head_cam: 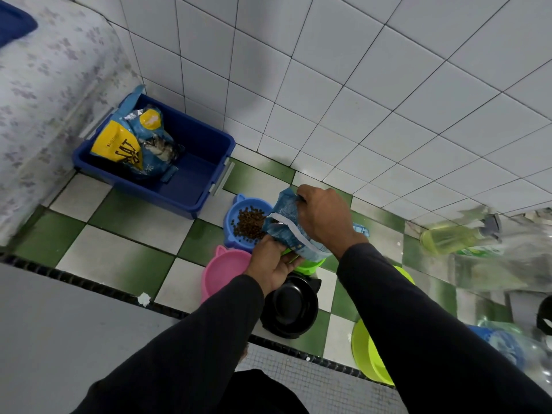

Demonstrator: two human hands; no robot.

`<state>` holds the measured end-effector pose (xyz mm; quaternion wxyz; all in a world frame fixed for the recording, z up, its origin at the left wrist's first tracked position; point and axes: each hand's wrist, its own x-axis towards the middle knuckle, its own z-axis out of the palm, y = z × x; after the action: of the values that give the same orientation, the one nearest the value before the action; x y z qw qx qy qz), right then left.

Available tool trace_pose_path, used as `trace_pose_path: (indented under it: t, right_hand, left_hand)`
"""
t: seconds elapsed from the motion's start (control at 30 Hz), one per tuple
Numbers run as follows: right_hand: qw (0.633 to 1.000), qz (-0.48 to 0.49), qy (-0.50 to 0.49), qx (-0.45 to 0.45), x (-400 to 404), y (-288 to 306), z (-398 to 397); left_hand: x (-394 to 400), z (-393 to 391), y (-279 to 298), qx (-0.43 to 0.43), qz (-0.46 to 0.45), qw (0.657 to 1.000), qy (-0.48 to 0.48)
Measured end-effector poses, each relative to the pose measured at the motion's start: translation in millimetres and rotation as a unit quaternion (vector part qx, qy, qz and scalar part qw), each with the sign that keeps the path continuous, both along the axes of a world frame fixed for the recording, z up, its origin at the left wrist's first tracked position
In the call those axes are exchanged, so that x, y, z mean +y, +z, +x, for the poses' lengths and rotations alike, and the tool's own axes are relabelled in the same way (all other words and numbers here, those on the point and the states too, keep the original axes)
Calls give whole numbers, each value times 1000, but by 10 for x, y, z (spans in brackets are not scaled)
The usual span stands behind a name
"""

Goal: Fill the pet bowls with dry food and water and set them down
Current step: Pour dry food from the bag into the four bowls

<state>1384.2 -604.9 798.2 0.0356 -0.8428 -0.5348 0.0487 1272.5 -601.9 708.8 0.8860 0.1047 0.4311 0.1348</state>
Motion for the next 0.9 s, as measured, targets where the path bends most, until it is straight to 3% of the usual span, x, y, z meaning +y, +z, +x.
trace_pose_path:
  t: [0.47, 0.7, 0.9]
  right_hand:
    - [977, 96, -153, 117, -384, 14, 123]
    - [927, 208, -231, 212, -659, -52, 228]
    - [876, 286, -265, 283, -898, -52, 317]
  left_hand:
    - [-71, 37, 128, 34, 89, 994, -43]
    - [-159, 132, 232, 80, 173, 981, -47]
    - [-302, 268, 167, 142, 290, 945, -53]
